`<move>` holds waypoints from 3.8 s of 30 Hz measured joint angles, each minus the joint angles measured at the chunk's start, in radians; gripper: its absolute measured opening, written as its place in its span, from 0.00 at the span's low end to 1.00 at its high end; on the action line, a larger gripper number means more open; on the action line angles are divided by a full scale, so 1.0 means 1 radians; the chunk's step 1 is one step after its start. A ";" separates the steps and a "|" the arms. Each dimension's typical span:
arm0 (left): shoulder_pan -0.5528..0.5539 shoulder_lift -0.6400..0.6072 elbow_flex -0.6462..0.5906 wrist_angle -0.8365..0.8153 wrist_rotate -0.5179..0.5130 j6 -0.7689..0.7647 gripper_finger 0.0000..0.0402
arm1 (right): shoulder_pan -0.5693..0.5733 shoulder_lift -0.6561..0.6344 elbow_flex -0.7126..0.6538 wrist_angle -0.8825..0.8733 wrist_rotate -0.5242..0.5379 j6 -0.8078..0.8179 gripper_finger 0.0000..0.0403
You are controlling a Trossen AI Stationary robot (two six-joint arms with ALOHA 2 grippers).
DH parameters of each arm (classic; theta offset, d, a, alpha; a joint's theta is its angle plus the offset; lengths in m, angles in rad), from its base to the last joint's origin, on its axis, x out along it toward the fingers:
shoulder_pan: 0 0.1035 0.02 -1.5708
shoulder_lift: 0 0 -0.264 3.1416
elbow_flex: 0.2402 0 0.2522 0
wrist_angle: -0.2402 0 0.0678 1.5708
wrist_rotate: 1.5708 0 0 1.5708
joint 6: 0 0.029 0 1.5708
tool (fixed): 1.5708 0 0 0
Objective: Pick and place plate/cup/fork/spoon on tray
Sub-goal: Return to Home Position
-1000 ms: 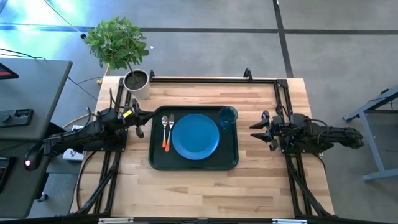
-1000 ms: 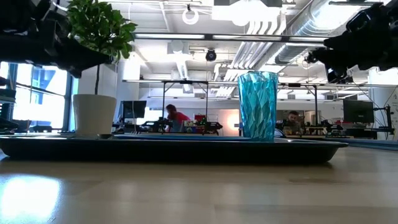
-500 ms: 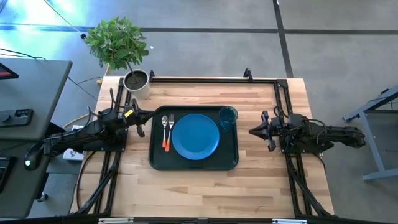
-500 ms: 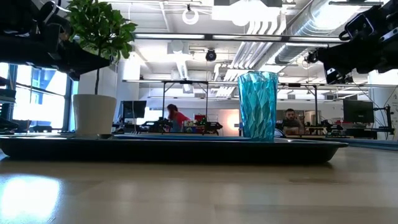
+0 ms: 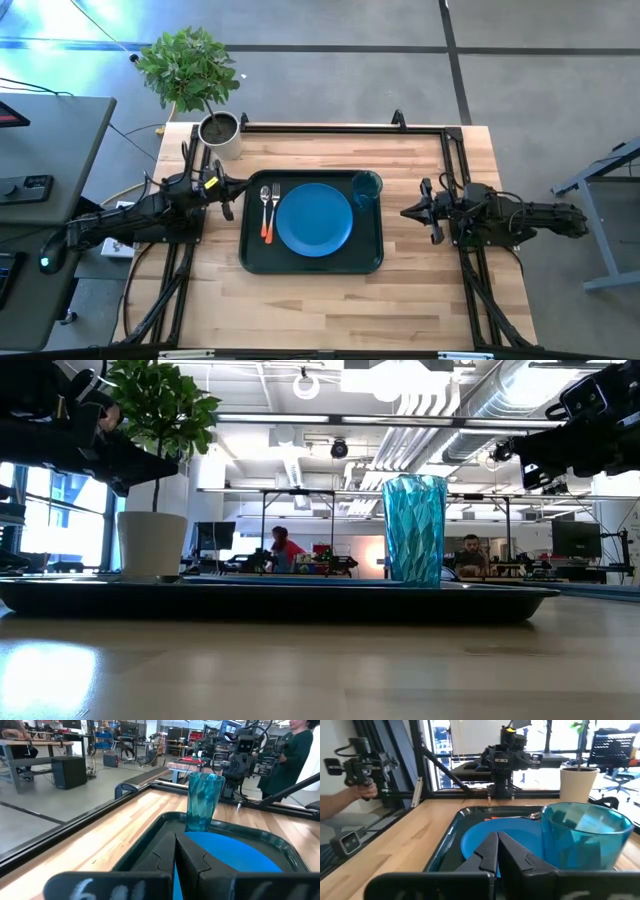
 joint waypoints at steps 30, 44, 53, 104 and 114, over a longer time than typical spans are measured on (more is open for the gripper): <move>0.000 0.006 0.000 0.063 0.024 0.144 0.00 | 0.000 0.014 -0.001 0.002 -0.014 0.031 0.00; 0.000 0.007 0.001 0.083 -0.088 0.281 0.00 | 0.000 0.013 -0.001 0.002 -0.013 0.024 0.00; 0.000 0.007 0.000 0.056 -0.092 0.306 0.00 | 0.000 0.013 -0.001 0.002 -0.013 0.024 0.00; 0.153 -0.010 0.001 0.244 -0.220 0.208 0.00 | 0.000 0.013 -0.001 0.002 -0.013 0.023 0.00; 0.153 -0.063 0.001 0.007 -0.051 0.103 0.00 | 0.000 0.013 -0.001 0.002 -0.013 0.023 0.00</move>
